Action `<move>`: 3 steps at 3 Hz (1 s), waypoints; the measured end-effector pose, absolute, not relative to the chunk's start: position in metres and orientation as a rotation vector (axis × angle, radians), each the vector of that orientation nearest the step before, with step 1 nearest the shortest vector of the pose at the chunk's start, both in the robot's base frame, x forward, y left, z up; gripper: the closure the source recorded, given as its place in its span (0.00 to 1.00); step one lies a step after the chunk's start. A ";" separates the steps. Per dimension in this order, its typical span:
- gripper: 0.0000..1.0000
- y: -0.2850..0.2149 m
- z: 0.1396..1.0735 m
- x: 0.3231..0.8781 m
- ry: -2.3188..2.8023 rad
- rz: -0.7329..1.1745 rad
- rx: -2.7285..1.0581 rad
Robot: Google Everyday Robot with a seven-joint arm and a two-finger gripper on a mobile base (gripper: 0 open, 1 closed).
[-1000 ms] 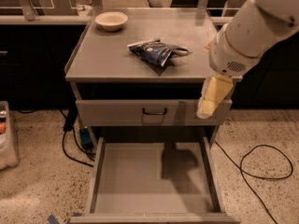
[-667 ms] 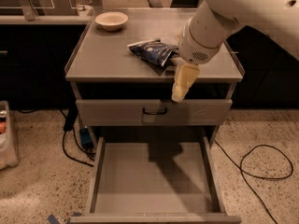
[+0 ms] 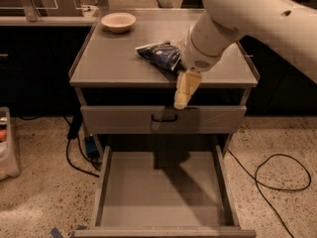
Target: Place blue chip bag into middle drawer
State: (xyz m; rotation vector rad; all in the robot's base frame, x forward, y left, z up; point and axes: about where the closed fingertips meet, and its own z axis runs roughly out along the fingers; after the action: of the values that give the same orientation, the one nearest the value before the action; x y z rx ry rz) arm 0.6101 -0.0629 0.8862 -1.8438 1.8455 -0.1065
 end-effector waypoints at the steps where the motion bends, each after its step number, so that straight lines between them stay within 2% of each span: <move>1: 0.00 -0.041 0.868 0.642 1.757 -0.120 -1.894; 2: 0.00 -0.028 0.853 0.697 1.680 -0.200 -1.941; 3: 0.00 -0.044 0.857 0.738 1.660 -0.363 -1.952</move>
Offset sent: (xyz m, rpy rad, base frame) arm 0.1220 0.0475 -0.0525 -0.0678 -0.1220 0.1719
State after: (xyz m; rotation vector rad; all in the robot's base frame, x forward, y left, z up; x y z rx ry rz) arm 0.7377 -0.0437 0.8565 -1.9521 1.6603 -0.3632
